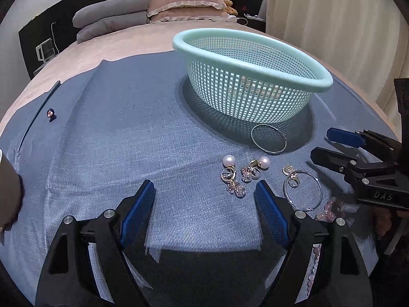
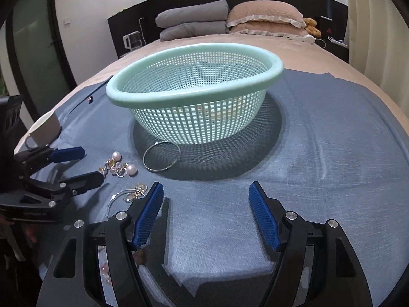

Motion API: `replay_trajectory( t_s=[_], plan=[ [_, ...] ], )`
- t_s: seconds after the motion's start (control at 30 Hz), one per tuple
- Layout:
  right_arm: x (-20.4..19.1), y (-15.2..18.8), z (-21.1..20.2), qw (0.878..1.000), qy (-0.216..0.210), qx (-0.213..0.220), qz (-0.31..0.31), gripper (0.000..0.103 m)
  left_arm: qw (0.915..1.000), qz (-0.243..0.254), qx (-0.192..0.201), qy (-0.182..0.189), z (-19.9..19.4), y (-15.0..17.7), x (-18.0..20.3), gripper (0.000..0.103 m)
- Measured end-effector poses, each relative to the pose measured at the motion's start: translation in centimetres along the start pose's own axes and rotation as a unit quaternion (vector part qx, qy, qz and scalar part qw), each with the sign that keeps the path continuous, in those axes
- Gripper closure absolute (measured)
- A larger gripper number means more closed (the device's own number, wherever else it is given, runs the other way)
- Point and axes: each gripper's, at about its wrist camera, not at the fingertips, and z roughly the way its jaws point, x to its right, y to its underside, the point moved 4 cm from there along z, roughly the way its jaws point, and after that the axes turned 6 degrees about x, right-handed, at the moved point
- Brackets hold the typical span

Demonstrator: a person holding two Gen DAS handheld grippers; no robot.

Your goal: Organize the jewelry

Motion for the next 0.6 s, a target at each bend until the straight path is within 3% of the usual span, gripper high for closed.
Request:
replay_trajectory(
  t_s=[0.1,0.17,0.2,0.23,0.6],
  plan=[
    [-0.4,-0.1,1.1,1.000,-0.003,-0.016,0.001,0.035,0.9998,0.015,0.004,-0.009,0.7,0.0,0.0,0.017],
    [-0.5,0.0,1.3,1.000,-0.011,-0.017,-0.002,0.023,0.9996,0.013,0.007,-0.022,1.0,0.2,-0.2,0.009],
    [-0.5,0.0,1.2,1.000,-0.007,-0.016,-0.003,0.011,0.9997,0.009,0.007,-0.023,1.0,0.3,-0.4,0.006],
    [-0.4,0.2,1.3,1.000,0.003,-0.019,-0.001,0.009,0.9998,0.007,0.007,-0.020,1.0,0.3,-0.5,0.006],
    [-0.4,0.6,1.6,0.999,0.016,-0.033,-0.010,0.008,0.9994,0.015,0.012,-0.029,1.0,0.5,-0.1,0.006]
  ],
)
